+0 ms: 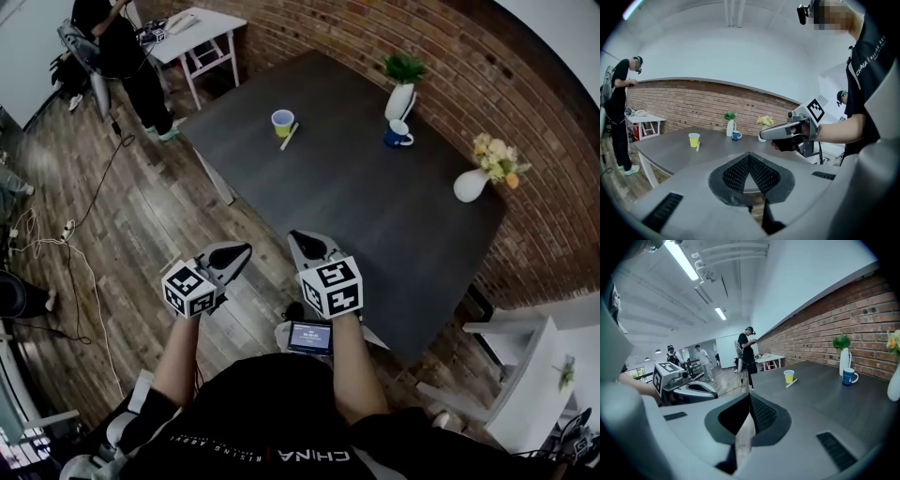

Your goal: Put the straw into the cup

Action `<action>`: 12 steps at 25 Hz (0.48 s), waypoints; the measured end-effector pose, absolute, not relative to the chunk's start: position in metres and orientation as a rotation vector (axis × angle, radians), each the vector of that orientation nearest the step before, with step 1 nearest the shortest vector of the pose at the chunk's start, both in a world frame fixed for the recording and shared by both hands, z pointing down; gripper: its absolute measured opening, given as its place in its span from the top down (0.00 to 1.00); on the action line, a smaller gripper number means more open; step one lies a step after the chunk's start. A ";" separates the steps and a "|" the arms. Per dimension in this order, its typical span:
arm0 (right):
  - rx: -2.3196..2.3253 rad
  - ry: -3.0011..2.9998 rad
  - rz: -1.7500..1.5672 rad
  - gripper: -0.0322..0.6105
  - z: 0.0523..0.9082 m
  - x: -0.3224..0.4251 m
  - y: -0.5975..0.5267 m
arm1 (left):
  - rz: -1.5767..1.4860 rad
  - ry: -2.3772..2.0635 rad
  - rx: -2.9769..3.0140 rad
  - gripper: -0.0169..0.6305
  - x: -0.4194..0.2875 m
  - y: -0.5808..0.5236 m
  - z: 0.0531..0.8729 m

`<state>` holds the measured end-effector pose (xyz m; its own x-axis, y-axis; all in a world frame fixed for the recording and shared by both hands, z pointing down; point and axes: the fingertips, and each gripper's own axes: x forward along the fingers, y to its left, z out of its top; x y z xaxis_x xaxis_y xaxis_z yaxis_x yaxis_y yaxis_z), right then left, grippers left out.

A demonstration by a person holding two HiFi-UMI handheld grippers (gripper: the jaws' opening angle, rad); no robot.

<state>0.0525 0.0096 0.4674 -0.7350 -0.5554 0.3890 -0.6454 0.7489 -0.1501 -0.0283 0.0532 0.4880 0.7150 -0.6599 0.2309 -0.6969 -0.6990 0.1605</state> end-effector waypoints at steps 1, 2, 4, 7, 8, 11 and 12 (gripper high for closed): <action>0.925 -2.629 0.398 0.94 0.465 0.052 -0.005 | 0.229 -1.095 2.681 0.97 -0.031 0.039 0.485; 0.922 -2.629 0.404 0.94 0.464 0.052 -0.019 | 0.230 -1.105 2.677 0.97 -0.033 0.027 0.483; 0.913 -2.624 0.425 0.94 0.464 0.054 -0.042 | 0.228 -1.113 2.668 0.97 -0.034 0.005 0.479; 0.881 -2.608 0.447 0.94 0.470 0.055 -0.069 | 0.215 -1.122 2.652 0.97 -0.037 -0.022 0.474; 0.872 -2.606 0.454 0.94 0.472 0.056 -0.078 | 0.212 -1.131 2.650 0.97 -0.040 -0.031 0.472; 0.872 -2.601 0.486 0.94 0.479 0.058 -0.104 | 0.192 -1.174 2.639 0.97 -0.048 -0.055 0.468; 0.871 -2.597 0.500 0.94 0.483 0.058 -0.110 | 0.183 -1.185 2.631 0.97 -0.051 -0.061 0.469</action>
